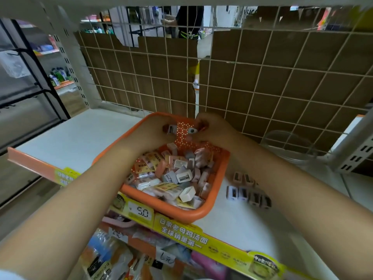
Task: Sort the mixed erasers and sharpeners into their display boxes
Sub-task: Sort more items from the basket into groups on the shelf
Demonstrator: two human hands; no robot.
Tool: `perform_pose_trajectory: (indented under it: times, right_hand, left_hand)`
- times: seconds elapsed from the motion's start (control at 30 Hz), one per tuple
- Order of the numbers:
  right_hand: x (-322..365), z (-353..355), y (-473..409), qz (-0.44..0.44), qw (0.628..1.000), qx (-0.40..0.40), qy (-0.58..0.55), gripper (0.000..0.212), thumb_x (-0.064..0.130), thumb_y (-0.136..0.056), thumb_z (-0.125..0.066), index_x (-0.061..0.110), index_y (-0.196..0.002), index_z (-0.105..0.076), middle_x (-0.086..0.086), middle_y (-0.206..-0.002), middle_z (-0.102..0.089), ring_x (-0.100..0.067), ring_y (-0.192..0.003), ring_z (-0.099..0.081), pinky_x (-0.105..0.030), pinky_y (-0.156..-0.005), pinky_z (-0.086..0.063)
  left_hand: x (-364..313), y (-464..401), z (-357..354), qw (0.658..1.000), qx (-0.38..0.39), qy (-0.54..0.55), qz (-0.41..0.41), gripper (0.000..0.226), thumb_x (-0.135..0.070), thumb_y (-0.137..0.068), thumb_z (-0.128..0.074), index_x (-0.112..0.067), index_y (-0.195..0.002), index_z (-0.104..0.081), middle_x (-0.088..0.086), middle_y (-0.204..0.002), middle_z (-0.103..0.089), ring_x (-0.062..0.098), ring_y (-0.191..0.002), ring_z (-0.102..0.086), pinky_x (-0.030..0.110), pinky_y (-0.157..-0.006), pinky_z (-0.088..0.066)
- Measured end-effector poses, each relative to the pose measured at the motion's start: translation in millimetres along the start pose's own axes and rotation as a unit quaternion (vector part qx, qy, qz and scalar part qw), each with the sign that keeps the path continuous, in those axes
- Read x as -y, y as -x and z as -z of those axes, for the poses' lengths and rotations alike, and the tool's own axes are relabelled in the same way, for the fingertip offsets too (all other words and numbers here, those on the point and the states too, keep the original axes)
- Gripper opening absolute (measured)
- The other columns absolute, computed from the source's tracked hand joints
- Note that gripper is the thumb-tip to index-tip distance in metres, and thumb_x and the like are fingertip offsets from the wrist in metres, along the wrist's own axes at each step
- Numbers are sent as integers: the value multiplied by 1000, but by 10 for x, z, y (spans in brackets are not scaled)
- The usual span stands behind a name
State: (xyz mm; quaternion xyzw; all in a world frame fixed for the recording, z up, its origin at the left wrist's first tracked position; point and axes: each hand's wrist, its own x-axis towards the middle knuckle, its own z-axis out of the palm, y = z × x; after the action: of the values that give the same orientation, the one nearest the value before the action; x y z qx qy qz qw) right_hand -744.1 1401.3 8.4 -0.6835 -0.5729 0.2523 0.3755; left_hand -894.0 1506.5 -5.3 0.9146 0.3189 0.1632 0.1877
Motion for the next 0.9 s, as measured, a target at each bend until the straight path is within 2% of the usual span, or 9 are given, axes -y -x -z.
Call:
perform_pose_trajectory:
  times: [0.07, 0.17, 0.3, 0.43, 0.5, 0.6, 0.7, 0.8, 0.9]
  right_hand:
    - [21, 44, 163, 19, 999, -27, -24, 29, 11, -70, -77, 20, -78, -51, 9, -82, -53, -5, -77, -52, -15, -61, -42]
    - [42, 111, 426, 34, 996, -49, -65, 37, 5, -68, -77, 26, -80, -49, 10, -88, -55, -4, -83, -54, -18, -70, -45]
    - [10, 177, 726, 28, 995, -75, -57, 46, 6, -66, -78, 29, -94, -49, 7, -107, -55, -11, -102, -56, -28, -85, -51]
    - [-88, 270, 1042, 67, 989, -131, -6, 44, 6, -68, -76, 36, -86, -48, 13, -100, -51, 0, -92, -53, -9, -78, -46]
    - [-162, 353, 1204, 79, 985, -152, -5, 48, 1, -70, -74, 39, -84, -48, 18, -97, -48, 4, -90, -52, -6, -77, -44]
    - [-331, 480, 1415, 87, 979, -185, 12, 47, -6, -67, -74, 30, -89, -54, 15, -98, -50, -7, -93, -56, -21, -80, -49]
    - [-500, 627, 1631, 81, 972, -220, 33, 44, -5, -64, -76, 18, -96, -58, 6, -101, -53, -19, -96, -59, -30, -81, -51]
    - [-694, 789, 1864, 91, 964, -209, 133, 37, 8, -64, -78, 10, -98, -63, 6, -99, -53, -7, -89, -54, -11, -76, -44]
    - [-867, 883, 2089, 51, 964, -166, 200, 39, 20, -62, -78, 7, -98, -69, 3, -95, -58, -8, -88, -51, -4, -72, -35]
  left_hand:
    - [-180, 157, 72, 999, -30, -6, -28, 28, -21, -83, -66, -19, -111, -62, -8, -102, -57, 5, -90, -52, 10, -69, -37]
    - [-396, 353, 89, 998, -41, 8, -39, 31, -24, -81, -67, -22, -112, -64, -10, -102, -60, 6, -92, -55, 14, -74, -39]
    - [-723, 549, 40, 996, -61, 38, -49, 40, -30, -74, -73, -25, -112, -62, -16, -97, -55, 3, -91, -54, 1, -71, -33]
    - [-1027, 658, -60, 993, -67, 60, -79, 38, -31, -73, -74, -24, -109, -63, -16, -95, -53, 1, -90, -48, 1, -72, -31]
    - [-1174, 683, -125, 990, -73, 71, -101, 39, -29, -73, -74, -21, -110, -63, -12, -97, -54, 0, -90, -45, 1, -73, -30]
    - [-1397, 696, -293, 986, -77, 91, -118, 49, -26, -74, -75, -19, -120, -58, -4, -111, -61, 2, -95, -46, 1, -75, -30]
    - [-1635, 711, -484, 982, -60, 128, -127, 48, -21, -74, -75, -17, -119, -58, -9, -106, -59, 4, -95, -50, 2, -77, -33]
    - [-1801, 669, -671, 981, -48, 118, -146, 37, -22, -76, -74, -12, -110, -63, -6, -103, -59, 4, -94, -46, -4, -77, -27]
    - [-1864, 599, -922, 984, -9, 93, -150, 39, -29, -76, -73, -11, -109, -64, -3, -108, -58, 10, -100, -49, 7, -76, -28]
